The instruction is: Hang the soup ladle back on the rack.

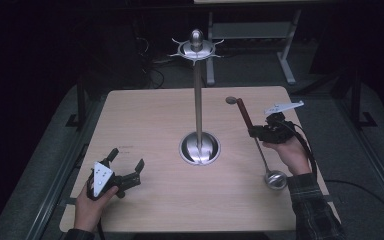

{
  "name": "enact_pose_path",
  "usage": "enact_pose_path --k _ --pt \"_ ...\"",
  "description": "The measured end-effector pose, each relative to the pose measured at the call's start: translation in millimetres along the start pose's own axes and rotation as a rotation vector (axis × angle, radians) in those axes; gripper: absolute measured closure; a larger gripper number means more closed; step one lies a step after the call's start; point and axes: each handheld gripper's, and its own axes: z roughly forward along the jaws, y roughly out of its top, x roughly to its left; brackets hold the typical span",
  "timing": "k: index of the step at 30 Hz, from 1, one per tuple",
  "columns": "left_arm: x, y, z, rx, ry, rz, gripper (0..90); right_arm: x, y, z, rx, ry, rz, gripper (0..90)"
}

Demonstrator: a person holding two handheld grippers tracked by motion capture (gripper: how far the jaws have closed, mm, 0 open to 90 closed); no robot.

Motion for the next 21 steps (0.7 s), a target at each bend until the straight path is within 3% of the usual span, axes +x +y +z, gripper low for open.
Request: enact_pose_path --k 5,11,21 --pt "0.2 0.0 -0.1 -0.003 -0.001 -0.004 0.2 0.7 0.9 -13.0 -0.059 0.002 0.000 73.6" --pt "0.3 0.1 0.2 0.000 -0.004 -0.007 0.3 -1.4 2.8 -28.7 -0.175 0.054 -0.008 73.6" --pt "1.0 0.2 0.1 -0.001 0.000 -0.002 0.2 5.2 8.6 -40.0 -0.267 0.087 -0.031 73.5"
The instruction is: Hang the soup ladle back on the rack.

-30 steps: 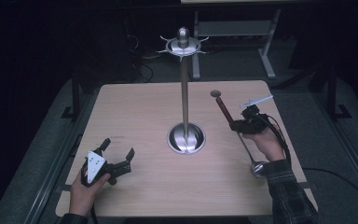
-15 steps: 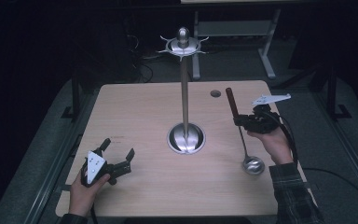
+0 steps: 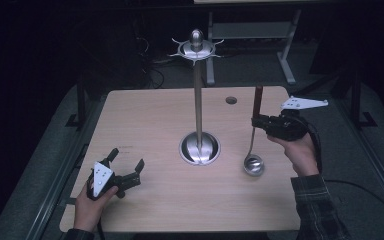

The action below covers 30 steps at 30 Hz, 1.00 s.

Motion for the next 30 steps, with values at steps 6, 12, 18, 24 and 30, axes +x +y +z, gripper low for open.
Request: enact_pose_path --k 6,12,18,24,30 --pt "0.3 0.1 -0.1 -0.002 0.002 -0.002 0.3 17.9 21.9 -9.6 -0.067 0.039 -0.052 73.5" --pt "-0.3 0.0 -0.1 -0.004 0.003 -0.006 0.3 27.1 43.2 -9.8 -0.085 0.087 -0.083 73.5" --pt "-0.1 -0.1 -0.1 -0.007 -0.001 -0.006 0.2 40.9 70.7 -8.5 -0.105 0.124 -0.136 73.5" --pt "0.0 0.0 -0.2 -0.006 -0.001 -0.007 0.3 49.7 88.8 -4.2 -0.115 0.149 -0.165 73.5" --pt "0.1 0.0 -0.2 -0.007 -0.002 -0.010 0.2 54.1 101.6 1.9 -0.122 0.161 -0.177 73.5"
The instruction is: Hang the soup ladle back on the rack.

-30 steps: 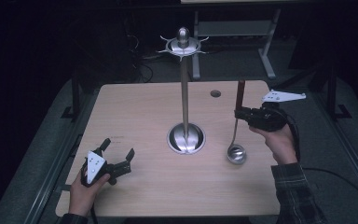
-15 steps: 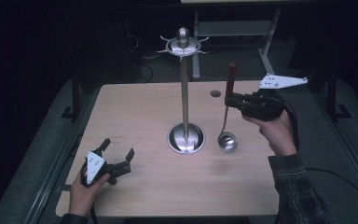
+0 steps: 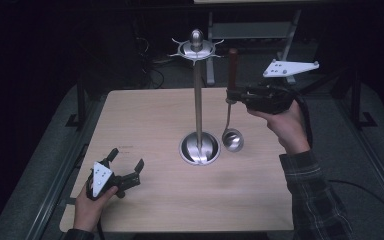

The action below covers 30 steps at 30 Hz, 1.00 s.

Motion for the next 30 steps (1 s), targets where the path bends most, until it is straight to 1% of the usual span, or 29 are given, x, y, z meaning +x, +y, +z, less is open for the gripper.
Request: enact_pose_path --k 4,8,11,16,24,29,30 --pt "-0.1 0.0 -0.1 -0.001 0.000 0.002 0.3 0.9 3.0 4.0 0.003 0.010 -0.002 73.5" --pt "-0.2 0.0 -0.2 -0.001 -0.001 0.002 0.3 0.9 5.0 11.3 0.018 0.009 -0.009 73.5" --pt "-0.1 0.0 -0.1 0.000 -0.001 0.003 0.2 0.1 5.4 13.9 0.022 0.010 -0.006 73.5" --pt "-0.2 -0.1 -0.2 -0.001 -0.001 0.003 0.3 -2.8 6.5 24.2 0.041 0.004 -0.003 73.4" --pt "-0.2 -0.1 -0.1 -0.001 -0.002 0.004 0.2 -4.2 7.8 31.1 0.036 0.015 0.004 73.3" --pt "-0.1 0.1 -0.3 0.002 -0.002 0.006 0.2 -3.5 11.2 34.5 0.048 0.010 -0.006 73.3" --pt "-0.2 -0.1 -0.1 -0.001 -0.002 0.003 0.2 -3.2 12.4 36.3 0.055 0.010 -0.016 73.2"
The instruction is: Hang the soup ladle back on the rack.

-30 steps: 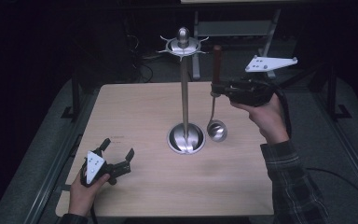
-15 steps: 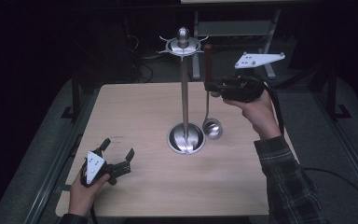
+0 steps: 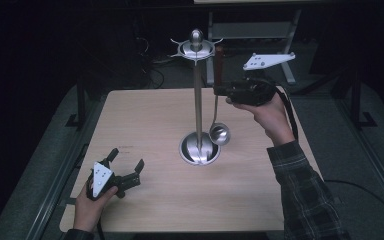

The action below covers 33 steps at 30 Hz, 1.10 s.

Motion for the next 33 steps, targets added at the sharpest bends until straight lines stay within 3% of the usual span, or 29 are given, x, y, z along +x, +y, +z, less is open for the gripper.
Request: enact_pose_path --k 7,15,29,33 --pt "-0.3 0.0 0.4 0.003 0.000 0.001 0.2 0.8 -1.2 3.4 0.006 0.006 0.006 71.6" --pt "-0.2 0.4 1.5 0.018 0.006 -0.006 0.3 -1.7 -6.1 -4.9 0.001 0.022 0.021 64.7" --pt "0.3 -0.1 1.5 0.001 0.003 -0.013 0.3 -3.9 -55.6 -20.0 0.013 -0.014 0.054 56.0" --pt "1.3 0.2 0.0 0.018 0.003 0.008 0.2 -3.6 -73.2 -26.0 0.028 -0.027 0.072 54.0"
